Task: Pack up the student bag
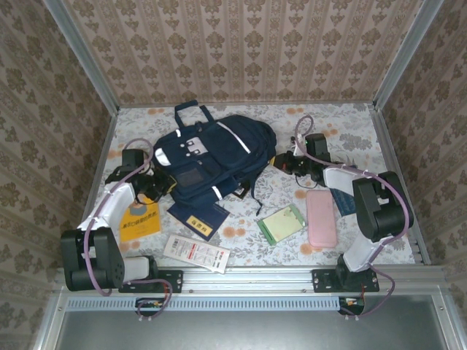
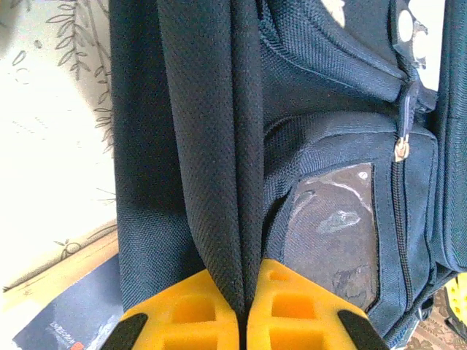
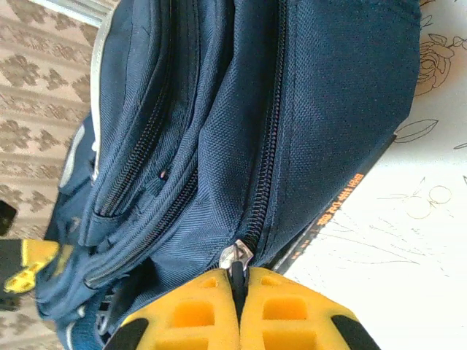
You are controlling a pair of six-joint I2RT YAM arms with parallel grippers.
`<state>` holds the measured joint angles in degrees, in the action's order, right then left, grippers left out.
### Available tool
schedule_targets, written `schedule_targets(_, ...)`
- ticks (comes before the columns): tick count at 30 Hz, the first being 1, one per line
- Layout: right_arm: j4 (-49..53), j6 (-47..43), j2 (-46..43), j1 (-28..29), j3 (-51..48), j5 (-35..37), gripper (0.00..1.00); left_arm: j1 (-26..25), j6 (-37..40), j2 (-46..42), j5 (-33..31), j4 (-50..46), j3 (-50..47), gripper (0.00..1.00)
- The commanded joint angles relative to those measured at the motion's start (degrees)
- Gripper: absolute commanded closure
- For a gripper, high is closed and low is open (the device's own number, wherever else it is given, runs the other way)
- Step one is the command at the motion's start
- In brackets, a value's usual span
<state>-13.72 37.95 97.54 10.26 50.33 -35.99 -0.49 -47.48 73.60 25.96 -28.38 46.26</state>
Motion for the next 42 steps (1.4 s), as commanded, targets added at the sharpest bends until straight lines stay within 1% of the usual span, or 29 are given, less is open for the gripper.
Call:
schedule_targets(1,-1.46,5.93,-3.28,-1.76,1.51,4.36,1.0,-0.6,2.48,1.2,-4.06,0.52,5.07,1.0)
schedule_targets(5,4.56,0.65,-11.61,0.97,-1.43,8.34,1.0,-6.08,3.78,3.78,-5.87,-0.9,13.47,1.0)
schedule_targets(8,9.21,-2.36,-19.71,2.33,-3.72,11.36,1.0,-10.64,4.78,6.88,-9.4,-0.57,22.45,1.0)
schedule_targets(10,12.68,-4.24,-24.56,3.66,-4.96,14.63,1.0,-12.9,5.97,10.5,-11.12,-0.94,29.36,1.0)
schedule_targets(12,15.06,-4.81,-29.2,5.66,-6.49,18.58,1.0,-14.14,7.97,17.21,-10.9,-2.93,39.54,1.0)
schedule_targets(13,15.35,-4.24,-30.71,6.74,-7.36,19.98,1.0,-14.33,9.0,21.03,-10.33,-4.33,44.02,0.97)
schedule_targets(14,15.38,-3.3,-32.34,7.94,-8.48,21.5,1.0,-14.31,10.01,25.2,-9.44,-6.47,49.54,0.88)
schedule_targets(15,15.37,-2.14,-33.43,9.48,-9.35,22.94,1.0,-14.06,10.64,28.96,-9.03,-10.22,54.91,0.74)
schedule_targets(16,15.25,-1.25,-33.95,10.74,-9.91,23.75,1.0,-13.81,10.66,31.97,-9.01,-13.89,58.92,0.62)
schedule_targets(17,15.42,-0.34,-34.08,12.0,-10.17,24.51,1.0,-13.58,10.24,33.97,-9.39,-17.27,61.68,0.55)
schedule_targets(18,15.44,1.12,-33.84,13.66,-10.5,25.46,1.0,-13.44,10.01,34.48,-9.76,-19.49,62.12,0.51)
schedule_targets(20,15.53,3.01,-32.4,15.69,-10.36,25.45,1.0,-13.64,8.68,31.77,-10.22,-18.29,57.3,0.44)
schedule_targets(21,15.42,4.76,-31.29,16.49,-10.33,25.36,1.0,-13.66,6.81,28.1,-9.73,-15.51,51.05,0.42)
schedule_targets(22,14.94,6.19,-30.59,16.86,-10.49,25.15,1.0,-13.66,5.75,25.53,-9.32,-13.99,47.01,0.4)
schedule_targets(26,7.26,14.13,-28.4,17.71,-14.26,24.49,1.0,-13.9,0.73,15.1,-8.76,-9.48,31.98,0.34)
schedule_targets(28,5.39,16.54,-27.53,18.1,-14.96,24.65,1.0,-14.54,-1.86,11.07,-8.05,-8.11,26.54,0.31)
schedule_targets(30,2.37,19.24,-26.65,18.78,-15.96,24.95,1.0,-15.78,-6.74,7.28,-6.25,-4.86,20.74,0.29)
schedule_targets(32,-2.32,23.46,-26.05,19.09,-17.95,25.22,1.0,-18.75,-12.86,4.42,-5.71,0.94,14.65,0.27)
schedule_targets(34,-5.02,26.68,-25.4,19.31,-18.97,25.44,1.0,-22.8,-18.92,3.35,-5.75,6.23,10.34,0.25)
schedule_targets(37,-7.17,29.87,-24.59,20.01,-19.37,25.53,1.0,-28.21,-25.69,5.11,-7.9,12.63,6.9,0.25)
schedule_targets(38,-7.42,30.67,-24.3,20.27,-19.34,25.52,1.0,-29.24,-27.57,6.36,-8.65,14.88,6.0,0.25)
schedule_targets(41,-8.44,32.98,-23.84,21.07,-19.87,25.74,1.0,-31.94,-33.04,11.42,-7.55,24.69,4.49,0.25)
schedule_targets(42,-9.05,33.99,-23.68,21.28,-20.27,25.79,1.0,-32.99,-33.58,12.94,-7.49,25.94,5.1,0.26)
